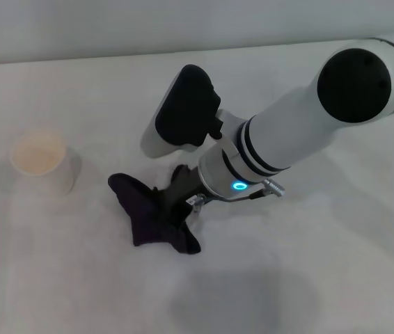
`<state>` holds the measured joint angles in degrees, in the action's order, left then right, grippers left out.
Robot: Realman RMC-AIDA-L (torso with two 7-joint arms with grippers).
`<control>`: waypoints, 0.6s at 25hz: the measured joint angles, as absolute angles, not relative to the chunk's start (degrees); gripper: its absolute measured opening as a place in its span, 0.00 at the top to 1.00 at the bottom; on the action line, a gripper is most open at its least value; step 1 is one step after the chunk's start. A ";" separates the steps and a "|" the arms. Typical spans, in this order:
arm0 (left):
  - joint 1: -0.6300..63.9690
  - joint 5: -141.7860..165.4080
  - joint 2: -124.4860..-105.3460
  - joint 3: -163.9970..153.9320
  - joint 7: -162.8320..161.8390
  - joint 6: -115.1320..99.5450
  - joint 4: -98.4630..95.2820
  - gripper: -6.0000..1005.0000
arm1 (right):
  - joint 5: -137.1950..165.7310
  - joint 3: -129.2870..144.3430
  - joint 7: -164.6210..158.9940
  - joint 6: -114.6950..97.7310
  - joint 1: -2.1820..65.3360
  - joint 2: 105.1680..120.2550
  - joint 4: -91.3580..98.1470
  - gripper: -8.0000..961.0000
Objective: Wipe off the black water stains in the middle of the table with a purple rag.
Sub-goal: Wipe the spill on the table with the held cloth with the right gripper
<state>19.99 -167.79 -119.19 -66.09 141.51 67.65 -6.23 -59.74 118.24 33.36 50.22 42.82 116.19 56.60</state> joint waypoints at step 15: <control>19.69 -167.78 -119.09 -64.04 141.79 67.67 -6.33 0.13 | -59.40 114.87 36.52 39.10 42.08 115.83 51.64 0.86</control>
<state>19.69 -167.78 -119.09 -64.04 141.79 67.67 -6.33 -59.40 114.87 36.52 39.10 42.08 115.83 51.64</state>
